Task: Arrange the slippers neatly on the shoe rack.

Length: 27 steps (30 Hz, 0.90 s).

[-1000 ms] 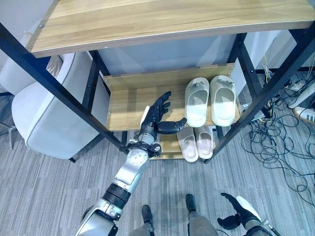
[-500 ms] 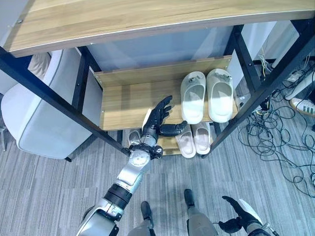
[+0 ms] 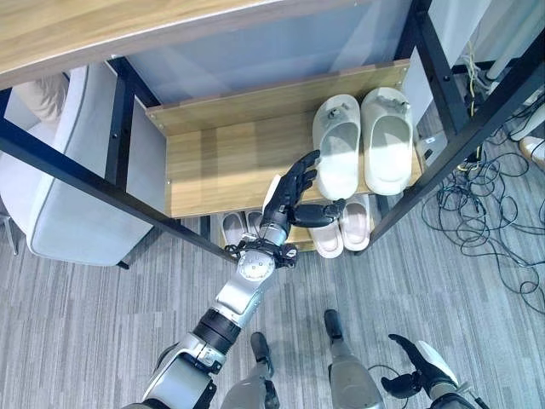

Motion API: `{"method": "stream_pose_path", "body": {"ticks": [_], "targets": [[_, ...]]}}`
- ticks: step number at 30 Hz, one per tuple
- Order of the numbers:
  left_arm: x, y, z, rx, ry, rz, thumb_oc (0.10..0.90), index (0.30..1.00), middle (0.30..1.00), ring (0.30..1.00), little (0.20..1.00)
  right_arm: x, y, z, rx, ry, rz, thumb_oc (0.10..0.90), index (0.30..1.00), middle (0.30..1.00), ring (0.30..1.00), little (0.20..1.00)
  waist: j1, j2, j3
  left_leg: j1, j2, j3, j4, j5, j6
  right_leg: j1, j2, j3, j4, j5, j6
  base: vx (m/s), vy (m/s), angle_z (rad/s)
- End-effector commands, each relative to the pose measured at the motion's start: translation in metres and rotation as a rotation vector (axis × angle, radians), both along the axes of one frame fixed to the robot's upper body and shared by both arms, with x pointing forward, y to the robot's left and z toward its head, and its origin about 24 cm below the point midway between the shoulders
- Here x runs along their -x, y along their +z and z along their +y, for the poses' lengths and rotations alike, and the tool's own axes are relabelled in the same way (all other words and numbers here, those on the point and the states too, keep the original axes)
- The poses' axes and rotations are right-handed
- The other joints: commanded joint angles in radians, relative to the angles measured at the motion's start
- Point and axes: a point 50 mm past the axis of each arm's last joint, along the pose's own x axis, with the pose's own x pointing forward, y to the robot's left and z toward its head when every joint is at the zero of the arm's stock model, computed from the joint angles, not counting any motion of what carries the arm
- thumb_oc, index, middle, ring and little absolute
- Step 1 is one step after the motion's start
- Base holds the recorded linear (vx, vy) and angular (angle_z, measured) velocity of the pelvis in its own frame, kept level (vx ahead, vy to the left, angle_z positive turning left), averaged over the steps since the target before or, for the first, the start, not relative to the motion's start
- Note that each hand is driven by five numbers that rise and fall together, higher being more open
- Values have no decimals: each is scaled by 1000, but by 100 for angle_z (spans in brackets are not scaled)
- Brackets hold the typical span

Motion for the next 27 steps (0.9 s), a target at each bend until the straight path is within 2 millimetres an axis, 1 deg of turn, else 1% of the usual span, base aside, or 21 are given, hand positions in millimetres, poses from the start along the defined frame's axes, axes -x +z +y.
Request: {"method": "stream_pose_path", "body": {"ticks": [1,4,7,14,17,19,22,23,26,27], "targets": [[1,56,-35,103,-101,-203,800,900,900,900,900,11,10,-17,25,-30,-43,800,900,900,900,900,-4,-33,-61,13,7,13,2,-26,-14,-15,30,17,5,-25,-6,0,0,0],[3,58,-43,112,-122,-203,800,900,900,900,900,11,8,-14,15,-28,-41,800,900,900,900,900,-2,-34,-67,15,7,9,2,-27,-13,-10,30,12,5,-27,-7,0,0,0],[3,59,-46,99,-127,-212,800,900,900,900,900,10,9,-13,9,-22,-45,800,900,900,900,900,-1,-36,-70,15,7,6,2,-28,-13,-7,30,7,5,-27,-5,0,0,0],[-4,56,-33,76,-88,-204,800,900,900,900,900,15,3,-9,-4,-23,-16,800,900,900,900,900,5,-40,-93,21,9,6,2,-33,-14,1,27,-2,5,-28,-5,6,6,3],[-7,54,-25,65,-63,-203,800,900,900,900,900,16,1,-6,-15,-21,-6,800,900,900,900,900,14,-43,-110,24,8,5,2,-36,-15,7,26,-7,5,-30,-4,14,22,5],[-11,54,-11,53,-26,-209,800,900,900,900,900,15,-2,-2,-28,-16,7,800,900,900,900,900,25,-49,-131,29,8,2,2,-40,-15,16,22,-18,5,-30,-2,13,55,4],[-9,54,1,75,-7,-215,800,900,900,900,900,12,-5,4,-45,-14,16,800,900,900,900,900,37,-60,-153,36,8,-1,2,-45,-16,24,18,-28,5,-28,0,3,28,2],[-9,54,1,74,-7,-214,800,900,900,900,900,12,-6,4,-45,-14,16,800,900,900,900,900,37,-61,-153,36,8,-1,2,-45,-16,24,18,-28,5,-29,0,4,23,5],[0,49,14,80,-7,-220,800,900,900,900,900,9,-7,10,-64,-17,17,800,900,900,900,900,55,-76,-185,45,8,-8,2,-51,-17,35,15,-41,5,-28,1,22,24,5],[9,41,23,81,-12,-210,800,900,900,900,900,5,-8,14,-78,-17,15,800,900,900,900,900,68,-87,-205,50,9,-12,2,-55,-15,45,13,-51,5,-29,2,30,10,9]]}}
